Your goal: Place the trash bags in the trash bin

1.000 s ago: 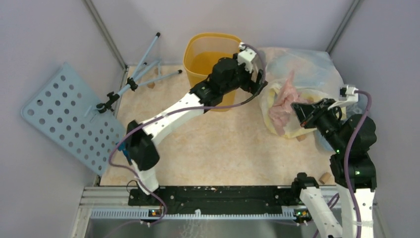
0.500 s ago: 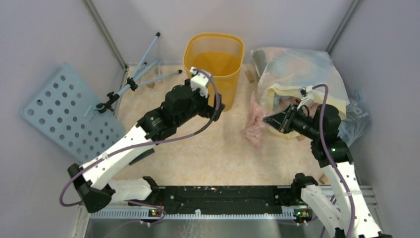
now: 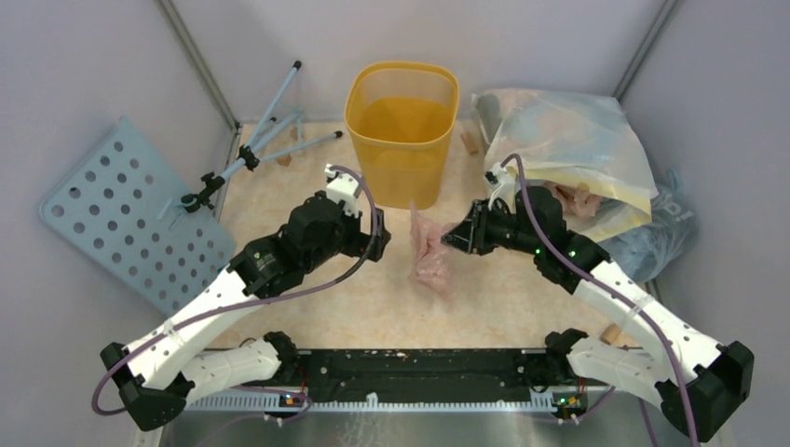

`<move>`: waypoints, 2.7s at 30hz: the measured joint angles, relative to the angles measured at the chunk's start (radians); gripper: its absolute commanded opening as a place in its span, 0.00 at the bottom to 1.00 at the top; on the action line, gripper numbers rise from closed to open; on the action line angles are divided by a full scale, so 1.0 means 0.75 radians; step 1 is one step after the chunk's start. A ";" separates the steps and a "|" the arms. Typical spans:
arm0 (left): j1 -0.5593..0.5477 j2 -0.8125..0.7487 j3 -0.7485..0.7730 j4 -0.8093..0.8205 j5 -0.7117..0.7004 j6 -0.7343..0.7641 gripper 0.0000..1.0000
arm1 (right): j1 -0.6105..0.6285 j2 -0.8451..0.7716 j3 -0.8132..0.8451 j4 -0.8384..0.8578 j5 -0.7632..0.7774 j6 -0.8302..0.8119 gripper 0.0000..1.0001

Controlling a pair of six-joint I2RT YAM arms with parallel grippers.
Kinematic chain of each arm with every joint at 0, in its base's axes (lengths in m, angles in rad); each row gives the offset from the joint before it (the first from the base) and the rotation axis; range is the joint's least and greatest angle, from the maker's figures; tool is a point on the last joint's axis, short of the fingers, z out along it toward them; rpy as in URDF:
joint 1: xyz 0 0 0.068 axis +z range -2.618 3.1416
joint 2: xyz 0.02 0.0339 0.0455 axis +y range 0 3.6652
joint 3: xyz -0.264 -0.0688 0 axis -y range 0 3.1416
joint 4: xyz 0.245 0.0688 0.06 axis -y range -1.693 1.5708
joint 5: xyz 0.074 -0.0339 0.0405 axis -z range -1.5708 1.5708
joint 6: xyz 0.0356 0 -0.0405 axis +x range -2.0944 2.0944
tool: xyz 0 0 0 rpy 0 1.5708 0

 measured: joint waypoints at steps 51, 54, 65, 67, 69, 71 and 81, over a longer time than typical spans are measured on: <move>0.031 0.192 -0.517 0.474 0.328 -0.200 0.65 | 0.279 0.319 -0.431 0.398 0.373 -0.135 0.55; 0.039 0.184 -0.535 0.478 0.323 -0.216 0.71 | 0.342 0.294 -0.434 0.506 0.288 -0.135 0.71; 0.041 0.183 -0.579 0.503 0.236 -0.286 0.97 | 0.274 0.034 -0.396 0.203 0.727 -0.119 0.83; 0.041 0.209 -0.579 0.541 0.246 -0.301 0.99 | 0.181 0.034 -0.396 0.171 0.716 -0.110 0.83; 0.041 0.245 -0.579 0.586 0.259 -0.306 0.99 | 0.090 0.034 -0.396 0.168 0.688 -0.105 0.83; 0.041 0.287 -0.579 0.628 0.275 -0.308 0.99 | 0.029 0.040 -0.396 0.174 0.670 -0.102 0.83; 0.050 0.572 -0.518 0.700 0.264 -0.326 0.88 | 0.013 0.382 -0.175 0.154 0.605 -0.218 0.70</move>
